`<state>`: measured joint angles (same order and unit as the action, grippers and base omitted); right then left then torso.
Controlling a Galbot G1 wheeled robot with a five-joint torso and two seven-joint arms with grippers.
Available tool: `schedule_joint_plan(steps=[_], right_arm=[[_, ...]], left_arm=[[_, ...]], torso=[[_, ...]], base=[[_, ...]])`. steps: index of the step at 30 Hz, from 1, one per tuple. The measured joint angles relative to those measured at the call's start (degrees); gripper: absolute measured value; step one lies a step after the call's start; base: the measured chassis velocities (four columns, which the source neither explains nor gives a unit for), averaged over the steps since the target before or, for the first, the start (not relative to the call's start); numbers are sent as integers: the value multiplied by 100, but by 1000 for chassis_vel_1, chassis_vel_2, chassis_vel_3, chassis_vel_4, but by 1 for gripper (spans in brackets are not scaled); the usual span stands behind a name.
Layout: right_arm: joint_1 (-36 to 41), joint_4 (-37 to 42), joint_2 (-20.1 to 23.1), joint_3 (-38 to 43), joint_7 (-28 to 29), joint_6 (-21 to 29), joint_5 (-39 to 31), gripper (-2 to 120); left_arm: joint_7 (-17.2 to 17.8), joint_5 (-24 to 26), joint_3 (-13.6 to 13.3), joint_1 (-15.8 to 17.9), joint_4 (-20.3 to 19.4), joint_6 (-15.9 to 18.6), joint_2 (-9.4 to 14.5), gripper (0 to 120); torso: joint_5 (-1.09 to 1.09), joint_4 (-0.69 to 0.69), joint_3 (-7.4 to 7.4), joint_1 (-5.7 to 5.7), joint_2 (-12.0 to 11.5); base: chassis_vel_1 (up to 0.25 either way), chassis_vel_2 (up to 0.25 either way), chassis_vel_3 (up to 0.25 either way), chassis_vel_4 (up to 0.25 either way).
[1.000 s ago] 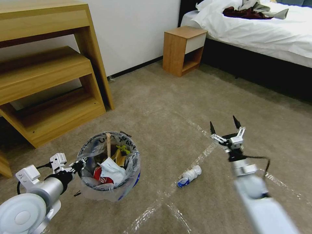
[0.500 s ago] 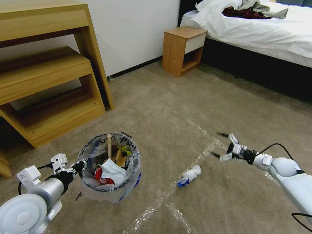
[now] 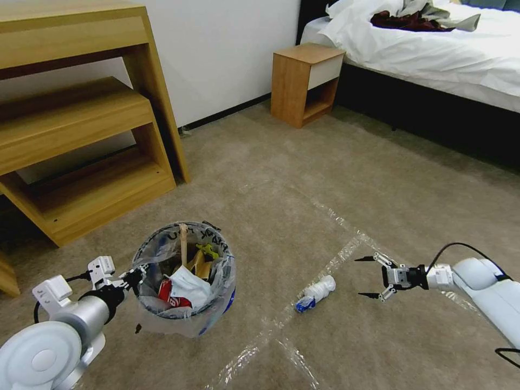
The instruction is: Pick up the trash bin and place the garbage on the floor into it.
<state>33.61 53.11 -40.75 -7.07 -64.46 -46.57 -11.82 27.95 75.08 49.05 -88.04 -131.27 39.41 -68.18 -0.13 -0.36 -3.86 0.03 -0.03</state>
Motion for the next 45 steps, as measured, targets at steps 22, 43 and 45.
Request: schedule_joint_plan(steps=[22, 43, 45], right_arm=[[-1458, -1339, -1148, -1093, -532, 3, 173, 100], [-1500, -2037, -1519, -1397, -749, 14, -574, 100], [-1427, -2052, -1525, -1396, -740, 15, -646, 100]], left_arm=[[-11, -129, 51, -73, 11, -4, -101, 0], [-12, -165, -19, -26, 147, -14, -18, 0], [-12, -165, -42, -7, 174, -15, 9, 0]], torso=[[1, 1, 0, 0, 0], [1, 1, 0, 0, 0], [2, 1, 0, 0, 0]], base=[[0, 0, 0, 0], [0, 0, 0, 0], [0, 0, 0, 0]])
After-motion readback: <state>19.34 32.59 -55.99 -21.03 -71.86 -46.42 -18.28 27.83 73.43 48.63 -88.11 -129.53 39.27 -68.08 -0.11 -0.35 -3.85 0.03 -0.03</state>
